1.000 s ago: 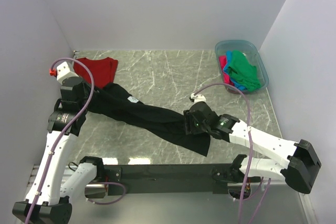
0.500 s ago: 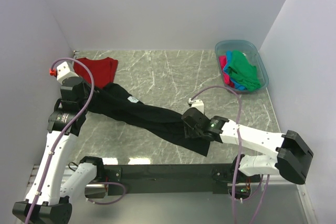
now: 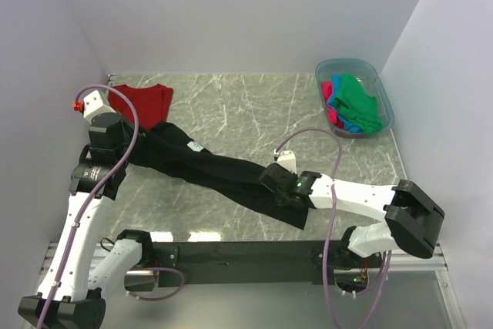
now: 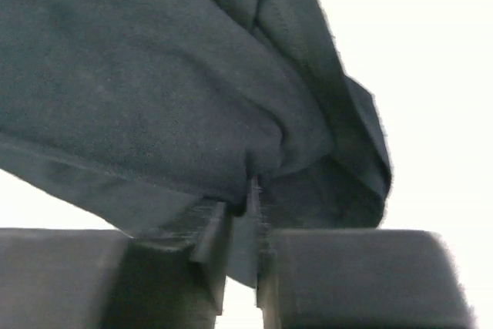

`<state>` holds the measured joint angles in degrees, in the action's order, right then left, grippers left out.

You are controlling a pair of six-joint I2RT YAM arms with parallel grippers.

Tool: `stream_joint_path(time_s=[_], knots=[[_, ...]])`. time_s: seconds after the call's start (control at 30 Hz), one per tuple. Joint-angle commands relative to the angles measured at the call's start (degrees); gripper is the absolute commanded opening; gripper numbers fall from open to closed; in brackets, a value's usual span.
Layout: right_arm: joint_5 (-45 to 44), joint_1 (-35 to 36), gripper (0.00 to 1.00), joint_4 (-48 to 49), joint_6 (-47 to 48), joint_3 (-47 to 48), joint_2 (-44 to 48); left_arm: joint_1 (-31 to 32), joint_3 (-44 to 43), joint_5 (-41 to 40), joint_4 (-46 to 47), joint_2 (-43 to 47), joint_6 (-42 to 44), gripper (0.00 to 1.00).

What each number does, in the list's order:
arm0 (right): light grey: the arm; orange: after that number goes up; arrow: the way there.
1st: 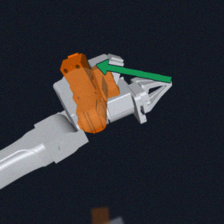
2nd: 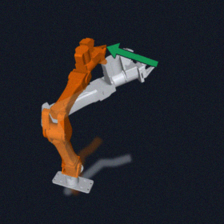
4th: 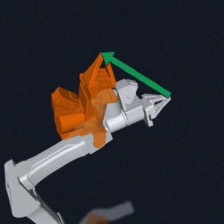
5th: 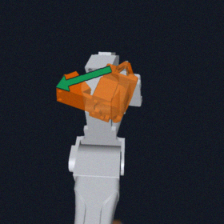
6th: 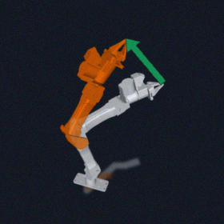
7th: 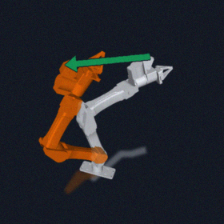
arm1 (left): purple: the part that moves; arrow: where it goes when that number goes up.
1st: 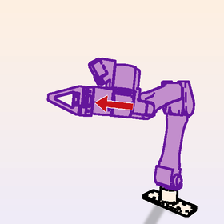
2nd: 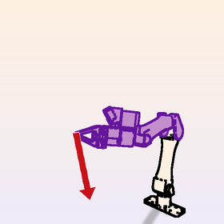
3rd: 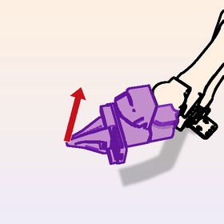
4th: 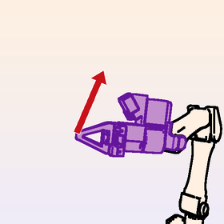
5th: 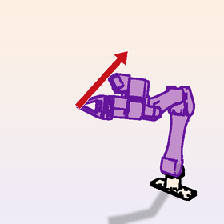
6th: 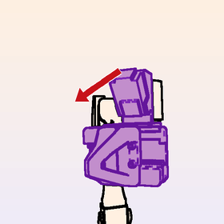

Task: Fold and stack the t-shirts
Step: Flatten the tshirt out

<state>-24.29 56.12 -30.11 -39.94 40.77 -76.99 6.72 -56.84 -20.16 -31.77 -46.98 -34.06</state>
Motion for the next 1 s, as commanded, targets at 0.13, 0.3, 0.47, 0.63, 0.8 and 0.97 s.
stream_joint_path(time_s=[0.13,0.3,0.47,0.63,0.8,0.97], knots=[[-6.82,0.22,0.0,-5.13,-1.45,2.11,3.59,-0.3,-0.73,0.21,1.1,0.93,1.11,0.0],[-8.75,0.31,0.0,-8.56,-0.31,3.96,8.43,-0.3,-1.25,0.12,0.92,1.01,1.28,0.0],[-9.29,-0.04,0.0,-10.77,3.98,8.09,13.26,-0.39,-2.13,0.65,0.83,0.75,1.54,0.01],[-3.05,-3.12,0.1,-5.5,7.95,6.78,11.88,-0.31,-1.35,1.79,1.27,0.31,1.37,0.01],[1.0,-4.0,0.37,-0.92,7.78,4.41,8.35,-0.31,-0.91,2.58,1.36,0.05,1.54,0.01],[4.07,-4.09,0.5,2.59,7.07,1.33,7.21,-0.31,-0.82,2.76,1.36,0.05,1.63,0.0]])
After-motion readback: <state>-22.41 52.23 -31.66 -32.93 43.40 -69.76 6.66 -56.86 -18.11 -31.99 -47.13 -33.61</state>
